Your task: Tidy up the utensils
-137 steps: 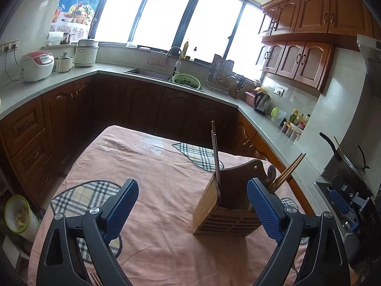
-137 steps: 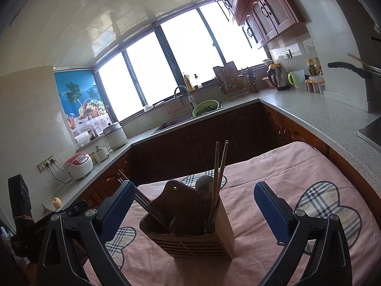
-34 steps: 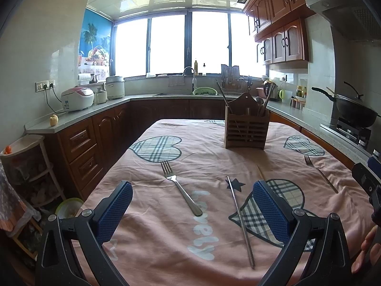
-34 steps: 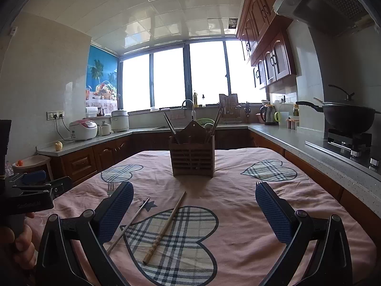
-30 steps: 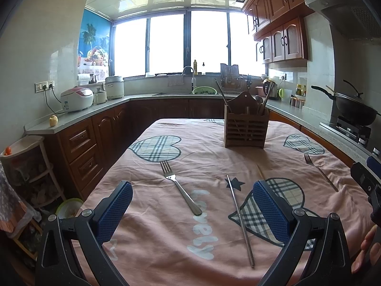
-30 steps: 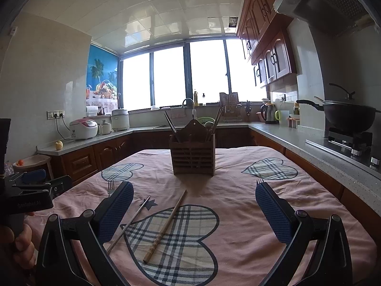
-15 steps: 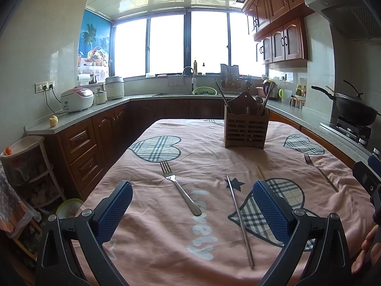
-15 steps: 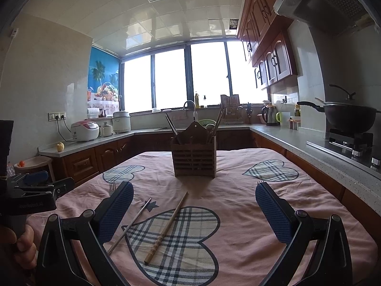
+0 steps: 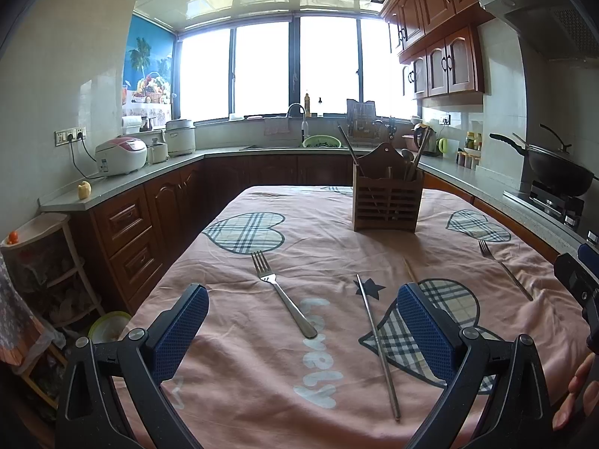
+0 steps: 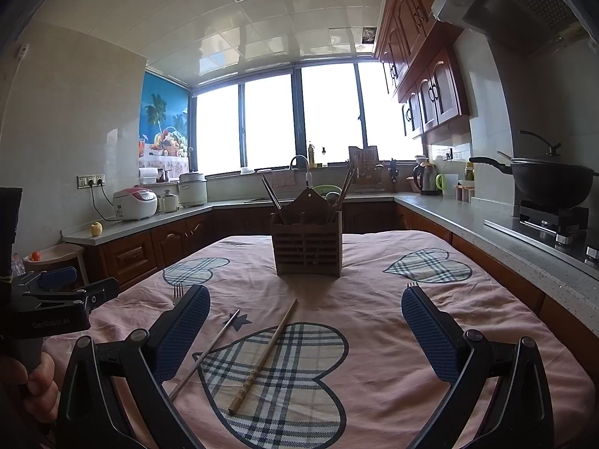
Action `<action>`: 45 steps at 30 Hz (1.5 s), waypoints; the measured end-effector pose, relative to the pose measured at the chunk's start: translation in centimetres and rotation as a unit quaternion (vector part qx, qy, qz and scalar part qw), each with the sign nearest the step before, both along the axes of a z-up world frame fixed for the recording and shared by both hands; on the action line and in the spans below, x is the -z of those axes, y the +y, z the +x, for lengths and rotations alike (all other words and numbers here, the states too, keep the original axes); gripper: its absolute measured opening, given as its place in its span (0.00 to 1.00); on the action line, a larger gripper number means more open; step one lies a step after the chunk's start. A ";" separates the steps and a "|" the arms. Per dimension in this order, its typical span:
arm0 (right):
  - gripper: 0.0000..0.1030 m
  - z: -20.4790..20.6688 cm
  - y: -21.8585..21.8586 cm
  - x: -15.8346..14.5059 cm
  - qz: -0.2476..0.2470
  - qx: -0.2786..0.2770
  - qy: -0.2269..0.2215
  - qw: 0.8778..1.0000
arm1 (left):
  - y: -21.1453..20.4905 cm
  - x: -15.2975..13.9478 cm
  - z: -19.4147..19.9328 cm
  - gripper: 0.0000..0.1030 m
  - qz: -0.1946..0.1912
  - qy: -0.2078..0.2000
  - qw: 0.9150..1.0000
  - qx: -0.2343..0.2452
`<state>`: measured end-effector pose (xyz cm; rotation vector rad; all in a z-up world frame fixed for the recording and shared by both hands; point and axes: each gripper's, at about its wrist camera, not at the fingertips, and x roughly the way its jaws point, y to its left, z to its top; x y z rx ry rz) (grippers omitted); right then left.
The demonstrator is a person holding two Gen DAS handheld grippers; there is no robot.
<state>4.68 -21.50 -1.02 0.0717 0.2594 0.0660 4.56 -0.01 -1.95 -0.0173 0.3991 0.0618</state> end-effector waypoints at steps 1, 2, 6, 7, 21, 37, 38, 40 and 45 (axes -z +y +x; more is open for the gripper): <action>1.00 0.0 0.0 0.0 0.000 0.000 0.000 1.000 | 0.0 0.0 0.0 0.99 0.000 0.000 1.000 0.000; 1.00 0.0 0.0 0.0 0.000 -0.001 0.000 1.000 | 0.0 0.0 0.0 0.99 0.000 -0.001 1.000 0.001; 1.00 0.1 0.0 0.0 -0.001 -0.002 -0.003 1.000 | -0.1 0.0 0.0 0.99 0.000 -0.002 1.000 0.002; 1.00 0.1 0.0 0.0 -0.001 -0.002 -0.003 1.000 | -0.1 0.0 0.0 0.99 0.000 -0.002 1.000 0.003; 1.00 0.1 0.0 0.1 -0.002 -0.005 -0.005 1.000 | -0.5 0.0 -0.5 0.99 0.003 -0.009 1.000 0.003; 1.00 0.1 0.1 0.1 -0.001 -0.005 -0.003 1.000 | -0.5 0.1 -0.6 0.99 -0.003 -0.009 1.000 -0.001; 1.00 0.1 0.1 0.1 -0.001 -0.005 -0.004 1.000 | -0.5 0.1 -0.5 0.99 -0.003 -0.009 1.000 0.000; 1.00 0.1 0.1 0.1 -0.001 -0.006 -0.004 1.000 | -0.5 0.1 -0.6 0.99 -0.003 -0.009 1.000 -0.001; 1.00 0.1 0.1 0.1 -0.002 -0.005 -0.004 1.000 | -0.5 0.1 -0.5 0.99 -0.002 -0.009 1.000 -0.001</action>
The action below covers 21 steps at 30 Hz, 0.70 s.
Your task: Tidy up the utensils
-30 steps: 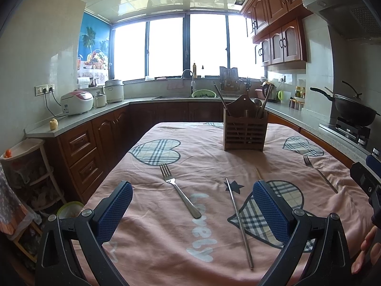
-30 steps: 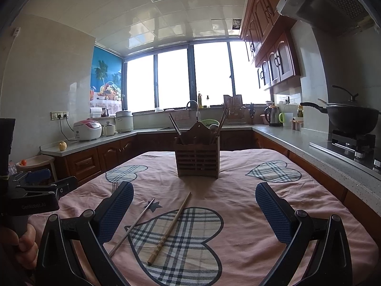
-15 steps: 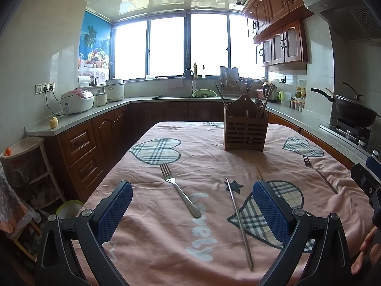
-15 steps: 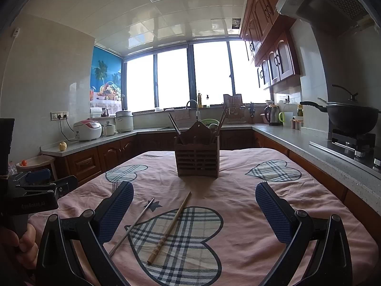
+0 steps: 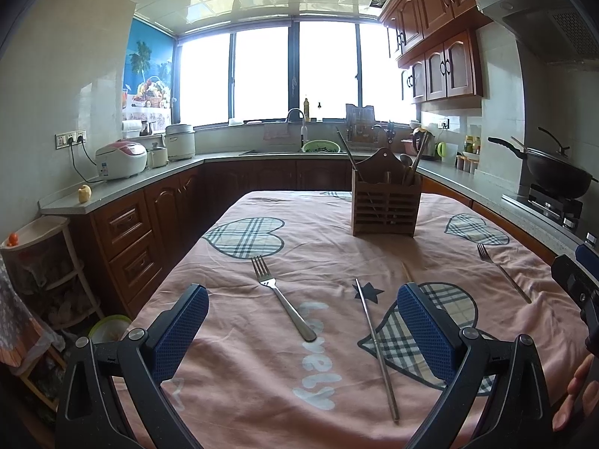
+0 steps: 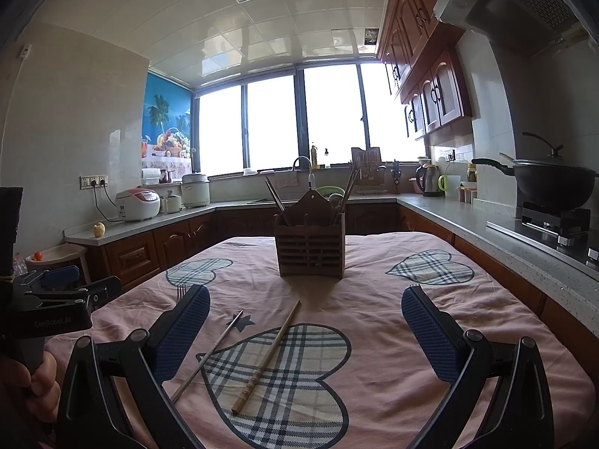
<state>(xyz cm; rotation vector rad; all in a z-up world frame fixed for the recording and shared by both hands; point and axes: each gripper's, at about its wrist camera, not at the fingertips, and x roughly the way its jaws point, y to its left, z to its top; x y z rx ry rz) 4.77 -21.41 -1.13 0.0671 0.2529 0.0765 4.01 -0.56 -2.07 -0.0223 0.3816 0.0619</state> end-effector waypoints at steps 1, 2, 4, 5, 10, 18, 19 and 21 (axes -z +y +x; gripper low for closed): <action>1.00 0.0 0.0 0.0 0.000 0.000 0.000 1.000 | 0.0 0.0 0.0 0.99 0.000 0.000 1.000 0.000; 1.00 0.0 0.0 0.0 0.000 0.000 0.000 1.000 | 0.0 0.0 0.0 0.99 0.000 0.000 1.000 0.000; 1.00 0.0 0.0 0.0 0.001 0.000 0.000 1.000 | 0.0 0.0 0.0 0.99 0.000 0.001 1.000 0.001; 1.00 0.0 0.0 0.0 0.000 0.000 0.000 1.000 | 0.0 0.0 0.0 0.99 -0.001 0.001 1.000 0.001; 1.00 0.0 -0.1 0.1 0.001 0.000 0.000 1.000 | -0.1 -0.1 0.0 0.99 -0.001 0.002 1.000 0.000; 1.00 0.0 -0.1 0.1 0.001 0.000 0.001 1.000 | -0.2 -0.1 0.0 0.99 -0.001 0.002 1.000 0.000; 1.00 0.0 -0.1 0.1 0.002 0.000 0.001 1.000 | -0.2 -0.1 0.0 0.99 -0.001 0.003 1.000 0.001; 1.00 -0.1 -0.1 0.2 0.002 0.000 0.002 1.000 | -0.2 -0.1 0.0 0.99 0.000 0.003 1.000 0.001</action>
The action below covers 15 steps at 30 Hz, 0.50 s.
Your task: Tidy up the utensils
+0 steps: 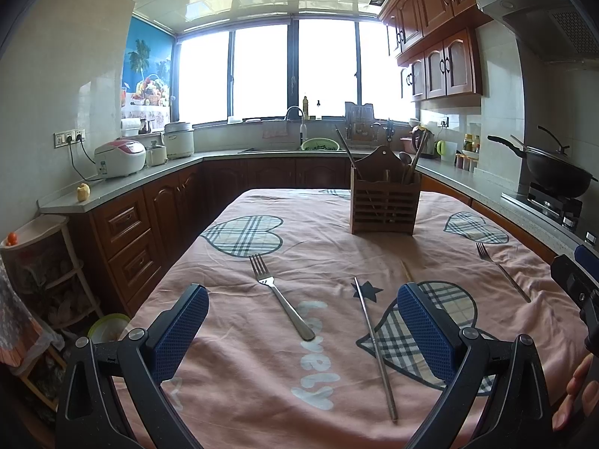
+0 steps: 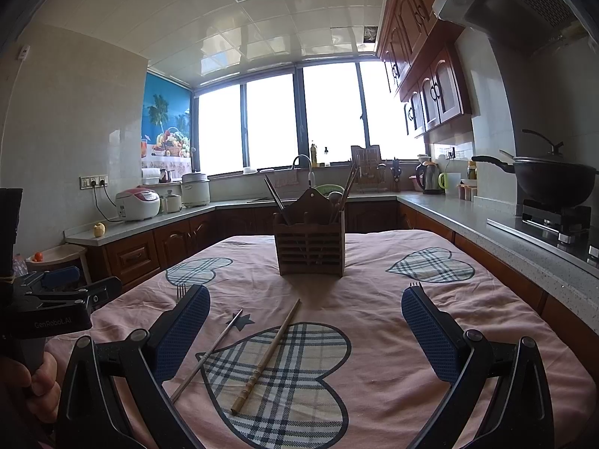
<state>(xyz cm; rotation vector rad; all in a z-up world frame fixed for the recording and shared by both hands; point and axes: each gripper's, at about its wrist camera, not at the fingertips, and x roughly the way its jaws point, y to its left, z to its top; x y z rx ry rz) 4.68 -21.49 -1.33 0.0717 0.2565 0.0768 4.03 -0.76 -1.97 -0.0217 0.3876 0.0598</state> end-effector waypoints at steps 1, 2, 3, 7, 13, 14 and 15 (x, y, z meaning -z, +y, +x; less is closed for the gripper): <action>1.00 0.1 0.0 0.0 0.000 0.000 0.000 1.000 | 0.0 0.0 0.0 0.99 0.001 0.000 1.000 0.000; 1.00 0.0 0.0 0.0 0.001 0.000 0.000 1.000 | 0.0 0.0 0.0 0.99 0.001 0.000 1.000 0.001; 1.00 0.0 0.0 0.0 0.001 0.000 0.000 1.000 | -0.1 0.0 0.0 0.99 0.002 0.000 1.000 0.001; 1.00 0.0 0.0 0.1 0.001 0.000 0.000 1.000 | -0.3 0.0 0.1 0.99 0.003 0.001 1.000 0.002; 1.00 0.0 0.0 0.0 0.002 0.001 0.000 1.000 | -0.6 -0.1 0.3 0.99 0.005 0.003 1.000 0.003; 1.00 0.0 0.0 0.0 0.002 0.001 0.000 1.000 | -0.7 -0.1 0.3 0.99 0.005 0.003 1.000 0.004; 1.00 0.0 0.0 0.0 0.003 0.000 0.000 1.000 | -0.7 -0.1 0.3 0.99 0.005 0.003 1.000 0.004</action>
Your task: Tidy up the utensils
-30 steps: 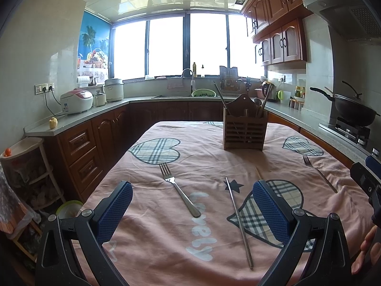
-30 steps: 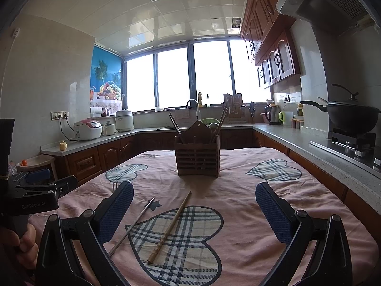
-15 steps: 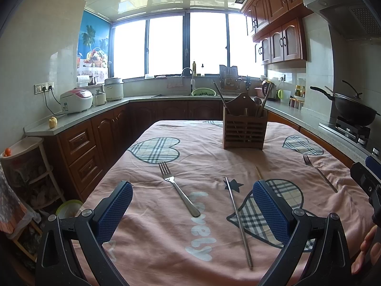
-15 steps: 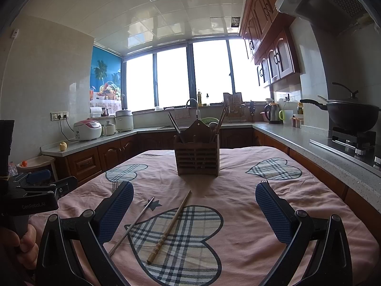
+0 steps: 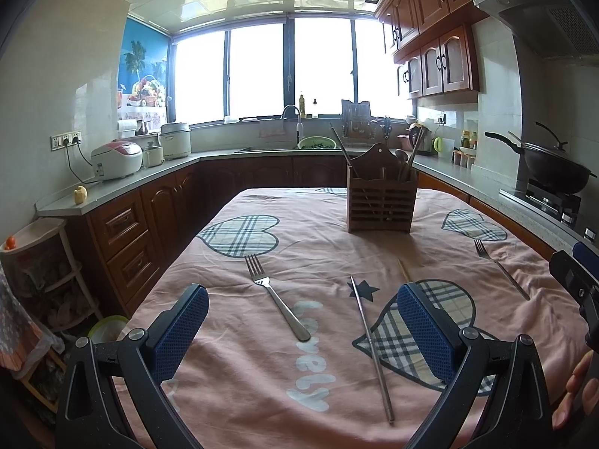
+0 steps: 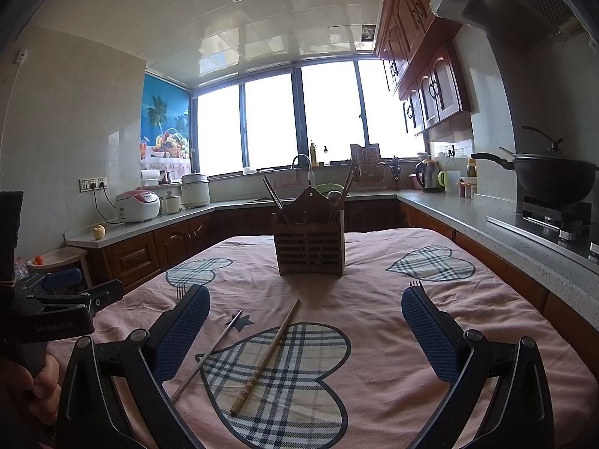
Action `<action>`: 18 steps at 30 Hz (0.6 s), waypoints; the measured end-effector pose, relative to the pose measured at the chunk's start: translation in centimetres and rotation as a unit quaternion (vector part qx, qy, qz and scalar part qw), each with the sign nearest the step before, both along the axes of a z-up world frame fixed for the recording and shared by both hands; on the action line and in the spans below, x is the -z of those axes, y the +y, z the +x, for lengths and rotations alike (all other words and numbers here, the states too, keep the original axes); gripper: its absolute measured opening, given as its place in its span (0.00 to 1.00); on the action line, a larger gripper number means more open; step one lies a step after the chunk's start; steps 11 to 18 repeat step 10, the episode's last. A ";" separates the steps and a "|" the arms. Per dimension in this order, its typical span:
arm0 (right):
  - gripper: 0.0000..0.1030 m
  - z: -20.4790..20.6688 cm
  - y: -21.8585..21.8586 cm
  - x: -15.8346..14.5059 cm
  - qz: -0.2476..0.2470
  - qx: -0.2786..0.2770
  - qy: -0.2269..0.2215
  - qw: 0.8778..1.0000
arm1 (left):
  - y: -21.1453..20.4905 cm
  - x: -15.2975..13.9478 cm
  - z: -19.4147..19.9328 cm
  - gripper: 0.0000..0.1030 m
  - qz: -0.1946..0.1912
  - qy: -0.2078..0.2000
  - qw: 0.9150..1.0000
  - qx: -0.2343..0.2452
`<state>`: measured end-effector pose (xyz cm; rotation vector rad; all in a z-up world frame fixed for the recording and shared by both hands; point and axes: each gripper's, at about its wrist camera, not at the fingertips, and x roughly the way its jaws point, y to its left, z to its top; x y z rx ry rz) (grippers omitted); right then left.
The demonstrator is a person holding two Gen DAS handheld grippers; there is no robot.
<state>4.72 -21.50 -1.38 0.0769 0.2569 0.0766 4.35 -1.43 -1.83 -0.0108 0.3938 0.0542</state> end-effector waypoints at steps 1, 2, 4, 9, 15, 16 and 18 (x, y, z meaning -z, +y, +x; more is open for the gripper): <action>1.00 0.1 0.0 0.1 0.001 0.000 0.001 1.000 | -0.1 0.0 0.0 0.99 0.000 0.000 1.000 0.000; 1.00 0.2 0.0 0.2 0.002 0.000 0.002 1.000 | -0.1 0.0 0.1 0.99 0.000 0.001 1.000 0.000; 1.00 0.3 0.0 0.3 0.003 0.000 0.003 1.000 | -0.2 -0.1 0.1 0.99 -0.001 0.002 1.000 0.002; 1.00 0.5 0.0 0.3 0.007 0.001 0.006 1.000 | -0.7 -0.2 0.3 0.99 0.000 0.002 1.000 0.007; 1.00 0.6 -0.1 0.3 0.009 0.002 0.007 1.000 | -0.8 -0.3 0.4 0.99 0.001 0.002 1.000 0.009; 1.00 0.6 -0.1 0.3 0.009 0.002 0.007 1.000 | -0.8 -0.3 0.4 0.99 0.001 0.002 1.000 0.009; 1.00 0.6 -0.1 0.3 0.009 0.002 0.007 1.000 | -0.8 -0.3 0.4 0.99 0.001 0.002 1.000 0.009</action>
